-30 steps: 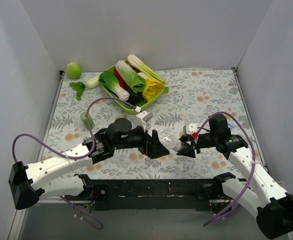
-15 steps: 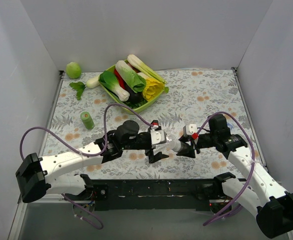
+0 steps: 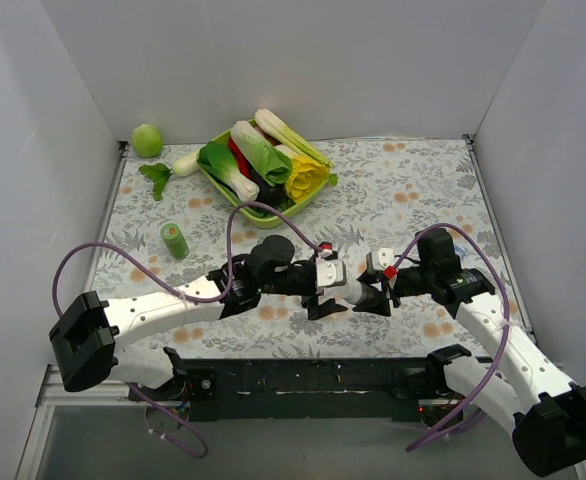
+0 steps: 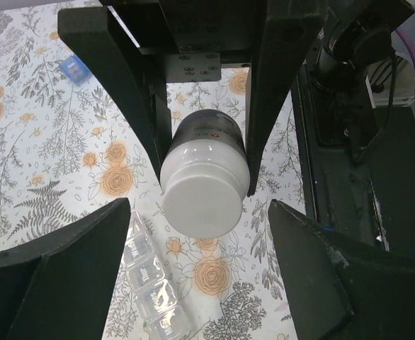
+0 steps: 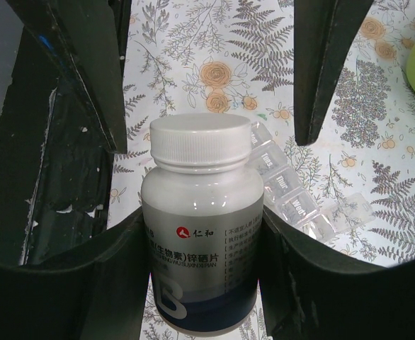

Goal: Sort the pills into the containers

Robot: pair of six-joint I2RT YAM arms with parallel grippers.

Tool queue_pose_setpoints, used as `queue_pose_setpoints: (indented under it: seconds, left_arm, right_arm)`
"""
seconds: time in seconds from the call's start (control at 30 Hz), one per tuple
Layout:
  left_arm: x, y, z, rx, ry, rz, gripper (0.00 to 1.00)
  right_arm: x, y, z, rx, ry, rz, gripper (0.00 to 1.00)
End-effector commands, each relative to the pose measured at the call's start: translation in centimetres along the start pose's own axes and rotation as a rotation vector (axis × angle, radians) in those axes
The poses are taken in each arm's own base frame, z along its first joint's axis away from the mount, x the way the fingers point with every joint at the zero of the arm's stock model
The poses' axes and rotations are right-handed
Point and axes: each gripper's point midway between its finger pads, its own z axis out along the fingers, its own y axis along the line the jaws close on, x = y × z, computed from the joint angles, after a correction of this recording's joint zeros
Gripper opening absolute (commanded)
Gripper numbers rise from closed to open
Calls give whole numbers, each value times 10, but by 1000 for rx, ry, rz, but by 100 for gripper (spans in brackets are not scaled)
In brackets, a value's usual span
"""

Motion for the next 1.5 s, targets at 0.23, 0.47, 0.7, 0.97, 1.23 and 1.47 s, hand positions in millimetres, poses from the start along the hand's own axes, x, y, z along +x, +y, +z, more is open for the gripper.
queue_pose_setpoints:
  seconds: [0.23, 0.47, 0.7, 0.97, 1.23, 1.47]
  left_arm:
    - [-24, 6, 6, 8, -31, -11, 24]
    - [-27, 9, -3, -71, -23, -245, 0]
    - [-45, 9, -6, -193, 1, -937, 0]
    - [-60, 2, -12, -261, -5, -1595, 0]
    - [-63, 14, -28, -169, -95, -1772, 0]
    - [-50, 17, -43, -185, -112, -1806, 0]
  right_arm:
    - [-6, 2, 0, -19, -25, -9, 7]
    - [-4, 0, -1, -3, -14, -11, 7]
    - [0, -7, -1, 36, 8, -7, 7]
    - [1, -10, -1, 43, 12, -4, 7]
    - [2, -9, -1, 48, 18, -3, 7]
    - [3, -10, -2, 54, 18, -8, 7]
